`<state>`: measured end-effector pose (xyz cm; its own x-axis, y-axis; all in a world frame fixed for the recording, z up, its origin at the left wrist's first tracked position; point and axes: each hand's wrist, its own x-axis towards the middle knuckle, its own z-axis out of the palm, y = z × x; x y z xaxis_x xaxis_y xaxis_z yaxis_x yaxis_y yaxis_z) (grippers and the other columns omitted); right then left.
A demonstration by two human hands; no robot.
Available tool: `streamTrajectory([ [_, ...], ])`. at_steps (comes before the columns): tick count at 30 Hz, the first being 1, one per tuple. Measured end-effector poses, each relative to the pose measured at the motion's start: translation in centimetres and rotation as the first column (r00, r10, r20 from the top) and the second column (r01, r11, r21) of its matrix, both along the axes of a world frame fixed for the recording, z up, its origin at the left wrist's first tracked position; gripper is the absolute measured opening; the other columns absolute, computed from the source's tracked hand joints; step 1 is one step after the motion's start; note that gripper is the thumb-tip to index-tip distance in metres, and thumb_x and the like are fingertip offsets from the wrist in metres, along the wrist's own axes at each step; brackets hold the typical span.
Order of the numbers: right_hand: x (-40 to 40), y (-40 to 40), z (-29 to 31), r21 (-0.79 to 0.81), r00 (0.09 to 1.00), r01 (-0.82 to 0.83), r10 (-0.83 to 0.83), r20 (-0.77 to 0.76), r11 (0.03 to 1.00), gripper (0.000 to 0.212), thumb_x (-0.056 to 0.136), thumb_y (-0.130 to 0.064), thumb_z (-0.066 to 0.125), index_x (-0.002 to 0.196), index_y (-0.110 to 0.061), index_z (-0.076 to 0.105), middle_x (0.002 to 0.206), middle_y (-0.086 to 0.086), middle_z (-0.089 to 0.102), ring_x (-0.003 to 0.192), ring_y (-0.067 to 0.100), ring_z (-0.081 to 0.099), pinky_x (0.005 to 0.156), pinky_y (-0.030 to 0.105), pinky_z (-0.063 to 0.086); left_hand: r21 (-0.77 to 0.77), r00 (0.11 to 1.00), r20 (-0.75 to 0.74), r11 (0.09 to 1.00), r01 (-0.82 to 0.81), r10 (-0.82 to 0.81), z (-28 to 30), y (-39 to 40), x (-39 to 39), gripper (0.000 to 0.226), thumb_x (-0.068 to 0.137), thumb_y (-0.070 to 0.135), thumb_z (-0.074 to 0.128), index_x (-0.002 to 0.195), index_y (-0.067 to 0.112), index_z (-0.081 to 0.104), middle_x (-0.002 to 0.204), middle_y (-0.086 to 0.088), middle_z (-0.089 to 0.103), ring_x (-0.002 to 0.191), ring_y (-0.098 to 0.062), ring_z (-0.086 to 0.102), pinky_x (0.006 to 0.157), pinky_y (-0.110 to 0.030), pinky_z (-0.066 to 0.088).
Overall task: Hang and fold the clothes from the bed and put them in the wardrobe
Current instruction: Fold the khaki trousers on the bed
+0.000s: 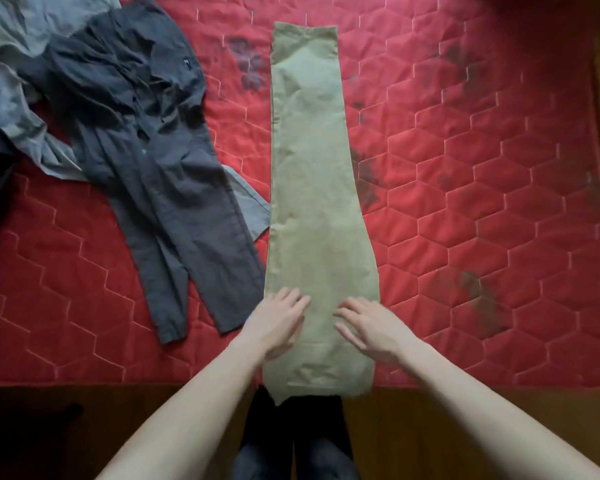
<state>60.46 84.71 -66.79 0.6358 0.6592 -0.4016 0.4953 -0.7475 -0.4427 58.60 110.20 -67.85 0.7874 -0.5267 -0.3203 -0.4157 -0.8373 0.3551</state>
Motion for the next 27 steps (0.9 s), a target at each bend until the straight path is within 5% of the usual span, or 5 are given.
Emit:
streamTrajectory([
  [3,3.8,1.7,-3.3,0.066,0.962,0.170,-0.181,0.206,0.983,0.042,0.103,-0.033,0.040,0.132,-0.012,0.061,0.130,0.010,0.061,0.116,0.033,0.062,0.093,0.044,0.054,0.040,0.987,0.083,0.989,-0.141,0.138,-2.9,-0.6,4.0,0.050,0.090,0.026,0.043,0.135,0.009,0.058,0.133,-0.011,0.062,0.122,-0.032,0.059,0.094,-0.041,0.052],
  [9,6.9,5.0,-10.4,-0.155,0.951,0.275,-0.244,0.191,0.949,0.068,0.102,-0.054,0.022,0.165,-0.028,0.020,0.173,0.004,0.014,0.160,0.026,0.009,0.125,0.055,0.016,0.066,0.966,0.034,0.964,-0.259,0.257,-9.0,-2.6,7.8,0.074,0.100,0.049,0.017,0.163,0.011,0.024,0.171,-0.007,0.017,0.159,-0.023,0.014,0.127,-0.047,0.020],
  [15,6.4,5.3,-14.9,-0.132,0.904,0.336,-0.280,0.322,0.933,0.072,0.103,-0.058,0.031,0.166,-0.032,0.007,0.174,-0.001,-0.001,0.160,0.024,-0.003,0.127,0.057,0.008,0.040,0.950,0.163,0.960,-0.276,0.266,-13.9,-1.7,8.1,0.071,0.103,0.053,0.027,0.163,0.016,0.023,0.172,-0.007,0.012,0.159,-0.026,0.010,0.127,-0.047,0.012],
  [21,10.2,5.3,-15.4,-0.135,0.887,0.328,-0.255,0.384,0.935,0.084,0.092,-0.073,0.040,0.164,-0.042,0.011,0.174,-0.007,0.001,0.160,0.024,-0.003,0.115,0.077,0.006,0.067,0.935,0.224,0.952,-0.297,0.276,-15.6,-1.0,12.1,0.068,0.105,0.053,0.029,0.165,0.025,0.013,0.173,-0.004,0.001,0.160,-0.028,-0.001,0.126,-0.057,0.010],
  [27,14.1,4.7,-16.0,-0.120,0.872,0.295,-0.215,0.440,0.948,0.087,0.092,-0.076,0.039,0.165,-0.038,0.011,0.174,-0.004,0.002,0.160,0.018,0.001,0.119,0.072,0.009,0.082,0.918,0.248,0.937,-0.339,0.310,-16.1,-1.1,15.9,0.066,0.106,0.054,0.025,0.165,0.035,0.003,0.173,0.000,-0.008,0.159,-0.024,-0.008,0.121,-0.069,0.004],
])
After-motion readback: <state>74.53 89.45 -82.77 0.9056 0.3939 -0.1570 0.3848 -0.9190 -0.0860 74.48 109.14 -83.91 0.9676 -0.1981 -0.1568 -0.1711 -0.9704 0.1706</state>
